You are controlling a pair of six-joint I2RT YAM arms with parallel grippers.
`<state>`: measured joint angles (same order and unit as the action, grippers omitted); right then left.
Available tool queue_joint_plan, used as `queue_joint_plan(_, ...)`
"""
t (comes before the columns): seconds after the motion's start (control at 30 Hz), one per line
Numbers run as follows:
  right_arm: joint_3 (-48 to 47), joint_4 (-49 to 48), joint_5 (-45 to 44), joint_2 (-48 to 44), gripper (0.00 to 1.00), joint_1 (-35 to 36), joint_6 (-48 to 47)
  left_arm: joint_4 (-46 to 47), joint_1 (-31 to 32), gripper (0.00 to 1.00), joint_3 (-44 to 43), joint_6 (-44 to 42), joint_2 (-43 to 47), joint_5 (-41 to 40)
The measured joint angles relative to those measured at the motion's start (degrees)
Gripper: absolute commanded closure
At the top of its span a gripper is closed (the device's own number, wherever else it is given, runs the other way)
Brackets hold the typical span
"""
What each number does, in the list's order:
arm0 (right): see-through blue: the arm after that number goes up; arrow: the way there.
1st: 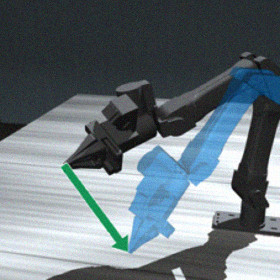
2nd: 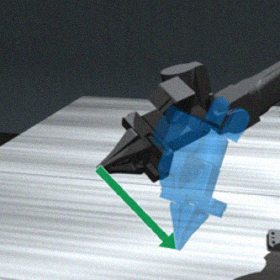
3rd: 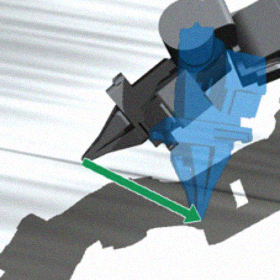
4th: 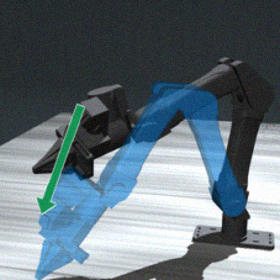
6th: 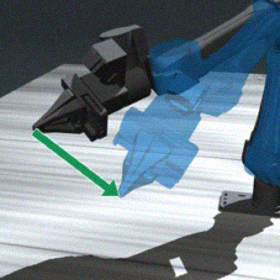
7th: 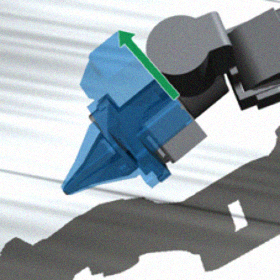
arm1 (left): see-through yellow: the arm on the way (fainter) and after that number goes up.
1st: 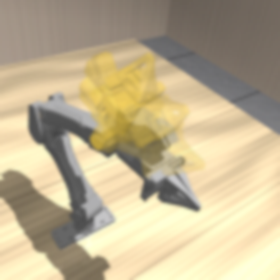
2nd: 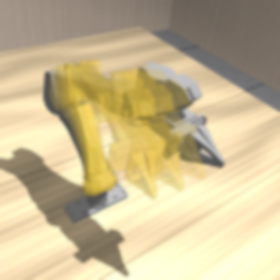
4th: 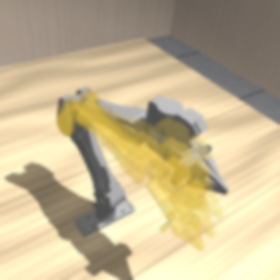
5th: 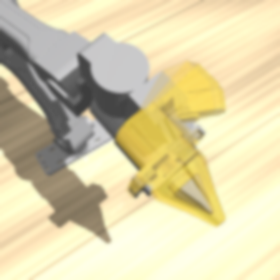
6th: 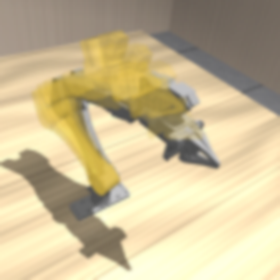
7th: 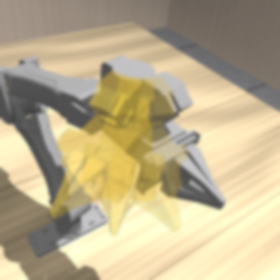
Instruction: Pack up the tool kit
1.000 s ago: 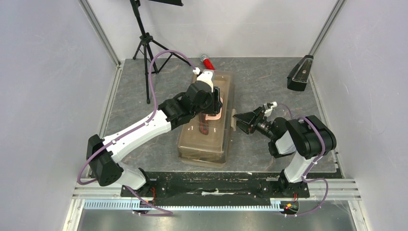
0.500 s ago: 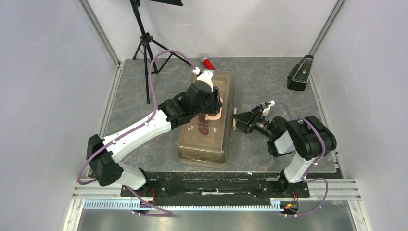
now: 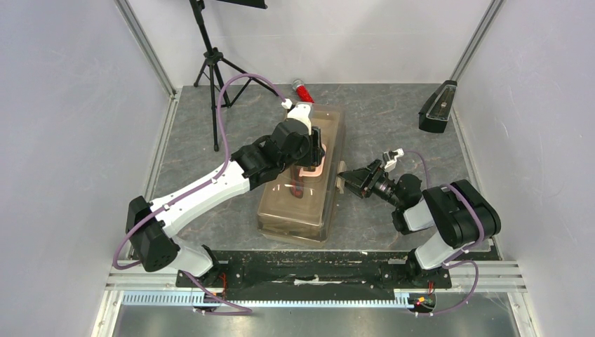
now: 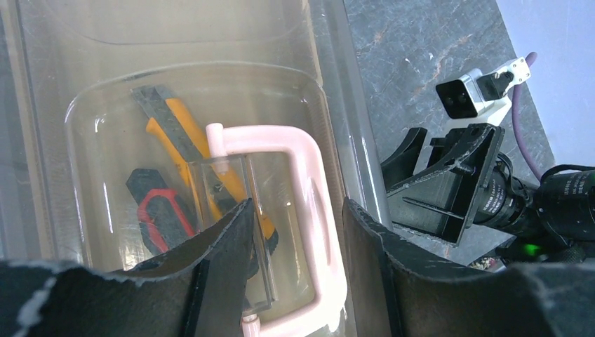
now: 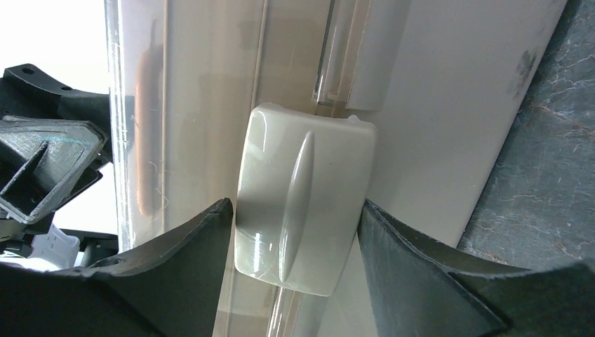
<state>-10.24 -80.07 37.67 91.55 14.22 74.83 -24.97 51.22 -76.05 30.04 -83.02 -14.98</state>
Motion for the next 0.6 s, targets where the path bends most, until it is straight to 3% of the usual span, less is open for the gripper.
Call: queue_joint_plan(0.6, 0.74, -5.79, 1.01, 7.34, 0.31, -0.59, 0.94, 1.53, 0.00, 0.45, 1.29, 0.00, 0.66, -0.04)
